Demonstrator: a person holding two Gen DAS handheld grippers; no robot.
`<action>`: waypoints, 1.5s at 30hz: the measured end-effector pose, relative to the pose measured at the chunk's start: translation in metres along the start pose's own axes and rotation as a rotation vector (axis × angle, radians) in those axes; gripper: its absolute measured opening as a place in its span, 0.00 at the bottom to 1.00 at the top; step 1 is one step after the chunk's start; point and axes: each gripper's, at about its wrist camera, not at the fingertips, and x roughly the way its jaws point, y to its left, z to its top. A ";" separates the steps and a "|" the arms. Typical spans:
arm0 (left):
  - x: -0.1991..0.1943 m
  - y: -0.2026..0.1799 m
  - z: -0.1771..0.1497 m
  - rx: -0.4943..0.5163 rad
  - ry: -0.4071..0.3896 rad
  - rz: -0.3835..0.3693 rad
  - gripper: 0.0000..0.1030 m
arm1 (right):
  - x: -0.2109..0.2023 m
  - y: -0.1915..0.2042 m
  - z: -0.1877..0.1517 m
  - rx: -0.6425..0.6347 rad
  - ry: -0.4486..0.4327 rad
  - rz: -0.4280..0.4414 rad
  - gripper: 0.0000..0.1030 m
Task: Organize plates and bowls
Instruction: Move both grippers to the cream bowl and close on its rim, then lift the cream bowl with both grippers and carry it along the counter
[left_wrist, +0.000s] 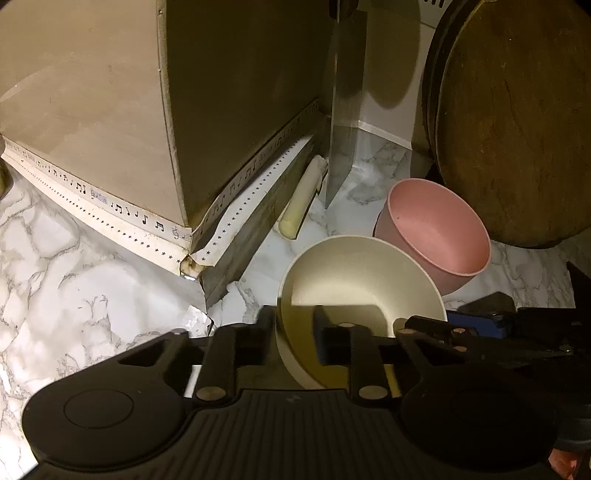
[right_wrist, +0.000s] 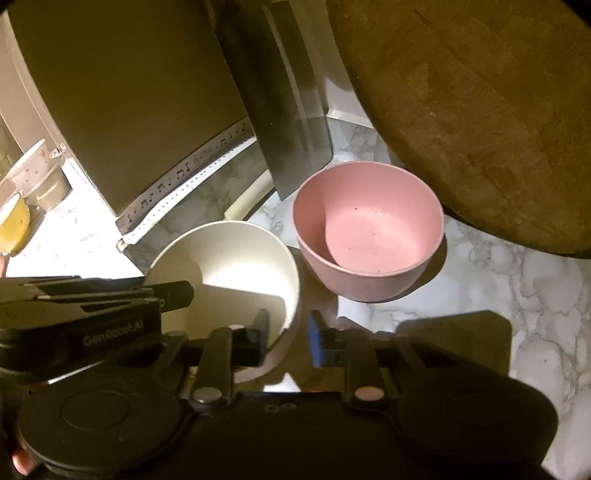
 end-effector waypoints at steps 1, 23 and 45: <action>0.000 0.000 0.000 0.004 0.000 0.003 0.17 | 0.000 0.001 0.001 -0.001 0.001 -0.003 0.13; -0.092 0.009 -0.039 0.001 0.012 -0.022 0.12 | -0.073 0.034 -0.029 -0.050 0.008 -0.006 0.10; -0.112 -0.004 -0.114 0.018 0.107 -0.071 0.12 | -0.107 0.041 -0.107 0.012 0.075 -0.039 0.10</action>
